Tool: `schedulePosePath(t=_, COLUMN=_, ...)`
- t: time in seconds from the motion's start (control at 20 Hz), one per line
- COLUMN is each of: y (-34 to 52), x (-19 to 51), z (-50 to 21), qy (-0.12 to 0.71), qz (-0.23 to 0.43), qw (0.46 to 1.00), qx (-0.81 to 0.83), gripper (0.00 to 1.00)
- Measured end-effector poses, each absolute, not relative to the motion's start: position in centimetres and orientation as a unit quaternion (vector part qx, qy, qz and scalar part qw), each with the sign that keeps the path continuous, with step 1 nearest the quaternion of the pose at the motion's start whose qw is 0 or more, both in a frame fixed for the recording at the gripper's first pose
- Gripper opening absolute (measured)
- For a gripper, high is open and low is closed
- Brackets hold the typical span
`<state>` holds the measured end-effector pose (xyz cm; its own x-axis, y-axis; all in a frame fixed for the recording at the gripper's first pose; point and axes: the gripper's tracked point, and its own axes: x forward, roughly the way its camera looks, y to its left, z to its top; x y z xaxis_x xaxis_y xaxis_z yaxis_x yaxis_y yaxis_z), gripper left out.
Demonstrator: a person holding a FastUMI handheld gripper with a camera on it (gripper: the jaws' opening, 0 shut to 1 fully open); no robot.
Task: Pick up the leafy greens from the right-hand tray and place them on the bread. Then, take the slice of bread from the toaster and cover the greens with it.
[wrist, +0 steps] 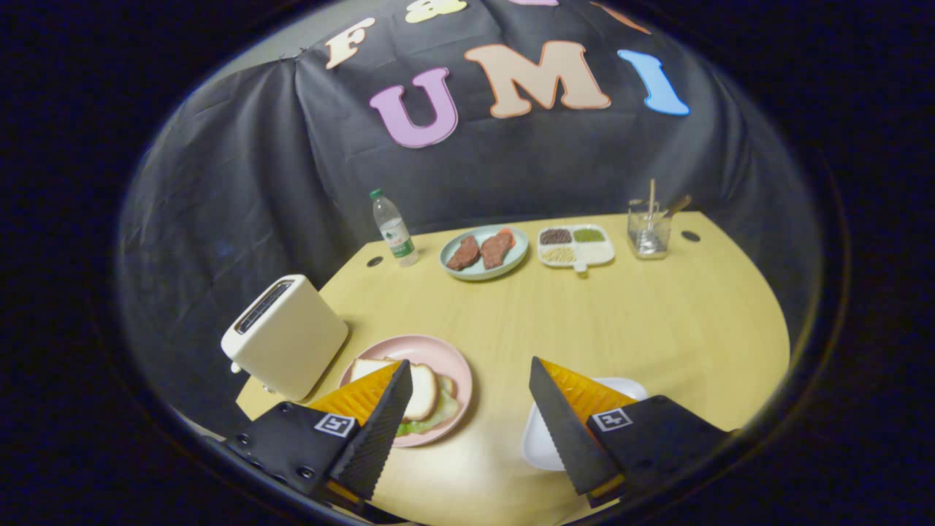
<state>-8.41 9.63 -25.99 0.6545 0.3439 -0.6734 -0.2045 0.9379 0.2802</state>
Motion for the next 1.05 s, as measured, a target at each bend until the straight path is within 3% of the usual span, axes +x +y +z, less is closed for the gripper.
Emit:
schedulePosePath(t=0.45, y=1.2, x=-3.0, z=-11.2, qy=0.147, qz=0.055, qw=0.988, qx=0.004, gripper=1.0)
schedulePosePath(t=0.7, y=-4.2, x=-1.8, z=-9.3, qy=0.111, qz=-0.006, qw=0.994, qx=0.005, gripper=1.0)
schedulePosePath(t=1.05, y=-6.2, x=-0.8, z=-8.7, qy=0.108, qz=-0.026, qw=0.993, qx=-0.027, gripper=1.0)
